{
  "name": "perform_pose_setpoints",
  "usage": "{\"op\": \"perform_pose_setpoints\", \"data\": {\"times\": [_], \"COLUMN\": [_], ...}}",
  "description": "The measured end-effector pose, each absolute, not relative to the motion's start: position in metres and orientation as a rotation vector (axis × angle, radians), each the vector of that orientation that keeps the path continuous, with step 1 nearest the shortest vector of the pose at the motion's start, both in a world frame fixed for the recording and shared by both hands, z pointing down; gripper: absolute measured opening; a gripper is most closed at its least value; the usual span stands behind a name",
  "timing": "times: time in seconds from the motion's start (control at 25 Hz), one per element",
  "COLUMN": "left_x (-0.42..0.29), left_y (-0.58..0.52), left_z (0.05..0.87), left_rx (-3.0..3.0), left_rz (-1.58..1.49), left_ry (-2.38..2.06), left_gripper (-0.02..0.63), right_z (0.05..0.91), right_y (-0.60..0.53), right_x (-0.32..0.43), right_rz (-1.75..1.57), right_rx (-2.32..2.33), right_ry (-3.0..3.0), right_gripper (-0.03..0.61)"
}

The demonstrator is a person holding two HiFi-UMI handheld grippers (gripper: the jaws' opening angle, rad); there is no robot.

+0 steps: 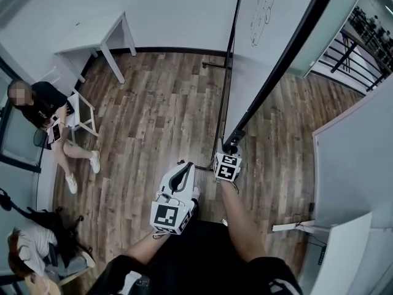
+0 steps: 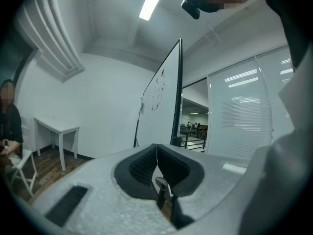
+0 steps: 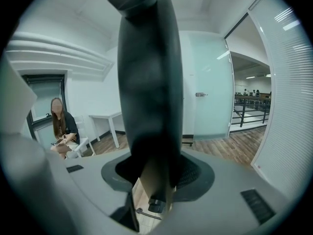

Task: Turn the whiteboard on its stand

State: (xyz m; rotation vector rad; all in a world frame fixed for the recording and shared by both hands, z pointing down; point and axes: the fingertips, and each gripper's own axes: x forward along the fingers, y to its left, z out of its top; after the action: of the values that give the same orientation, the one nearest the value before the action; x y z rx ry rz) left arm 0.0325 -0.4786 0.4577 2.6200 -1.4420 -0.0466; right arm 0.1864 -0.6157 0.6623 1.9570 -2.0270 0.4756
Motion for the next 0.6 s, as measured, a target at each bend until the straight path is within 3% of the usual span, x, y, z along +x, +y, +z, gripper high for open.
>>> {"op": "perform_pose_setpoints", "data": {"times": [0.6], "left_x": [0.008], "left_y": [-0.374], "left_z": [0.460], "left_rx": [2.598], "left_rz": [-0.053], "left_ry": [-1.538], "left_gripper": [0.017], "right_z": [0.665], "right_y": [-0.527], "right_x": [0.165], "right_rz": [0.461], "right_rx": [1.918], "right_ry": [-2.062], "right_gripper": [0.172]}}
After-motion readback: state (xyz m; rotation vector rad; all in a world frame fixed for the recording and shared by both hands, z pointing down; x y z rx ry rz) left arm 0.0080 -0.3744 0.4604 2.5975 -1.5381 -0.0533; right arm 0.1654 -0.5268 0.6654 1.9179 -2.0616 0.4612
